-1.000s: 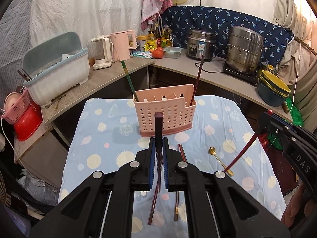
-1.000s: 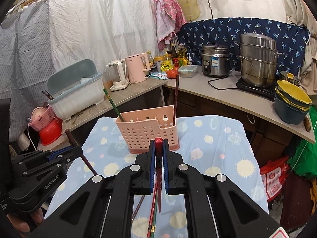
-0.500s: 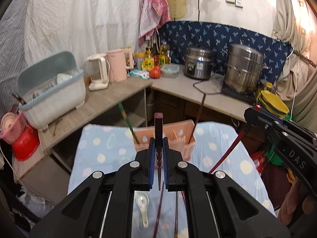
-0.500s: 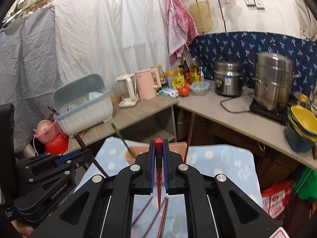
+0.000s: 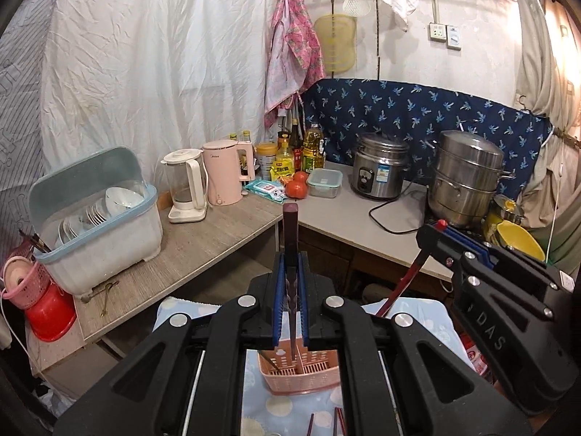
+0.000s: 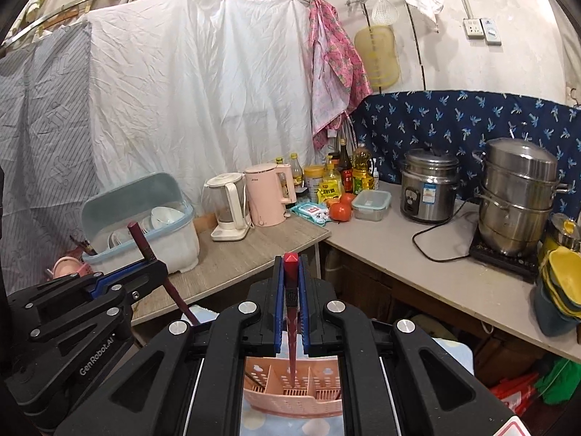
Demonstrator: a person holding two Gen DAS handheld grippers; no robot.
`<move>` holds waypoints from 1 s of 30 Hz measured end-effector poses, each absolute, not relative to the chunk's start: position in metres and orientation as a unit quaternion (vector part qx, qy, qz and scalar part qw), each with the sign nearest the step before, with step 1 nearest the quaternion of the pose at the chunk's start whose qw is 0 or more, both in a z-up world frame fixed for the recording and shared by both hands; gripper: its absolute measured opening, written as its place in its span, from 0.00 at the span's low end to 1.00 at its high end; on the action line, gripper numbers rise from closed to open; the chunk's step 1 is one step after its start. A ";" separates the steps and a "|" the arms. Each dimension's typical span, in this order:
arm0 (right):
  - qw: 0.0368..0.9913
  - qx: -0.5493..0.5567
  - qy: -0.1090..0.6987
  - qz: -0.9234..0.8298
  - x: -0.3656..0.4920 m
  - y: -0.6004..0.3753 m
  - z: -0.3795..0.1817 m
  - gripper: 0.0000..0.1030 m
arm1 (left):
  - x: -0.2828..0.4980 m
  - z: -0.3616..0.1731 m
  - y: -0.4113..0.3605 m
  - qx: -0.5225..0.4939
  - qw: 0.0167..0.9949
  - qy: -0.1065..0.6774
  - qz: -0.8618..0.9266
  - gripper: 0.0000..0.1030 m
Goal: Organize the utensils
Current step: 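Lift both held chopsticks and carry them above the pink basket, then lower the chopsticks into the basket and open both tools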
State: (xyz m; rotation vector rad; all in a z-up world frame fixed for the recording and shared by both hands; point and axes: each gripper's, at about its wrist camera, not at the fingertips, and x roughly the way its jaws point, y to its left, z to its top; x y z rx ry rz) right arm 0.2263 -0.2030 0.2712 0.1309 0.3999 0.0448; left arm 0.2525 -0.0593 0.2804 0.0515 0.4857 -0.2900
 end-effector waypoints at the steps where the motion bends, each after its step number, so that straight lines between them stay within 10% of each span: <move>1: 0.977 0.066 0.201 0.024 0.232 -0.202 0.267 0.07 | 0.259 0.275 -0.059 0.024 0.959 0.244 -0.143 0.07; 26: 0.953 0.057 0.297 0.006 0.285 -0.201 0.149 0.08 | 0.311 0.140 -0.048 0.035 0.935 0.340 -0.090 0.08; 30: 0.957 0.048 0.284 -0.011 0.280 -0.202 0.151 0.36 | 0.307 0.140 -0.048 0.039 0.939 0.332 -0.082 0.14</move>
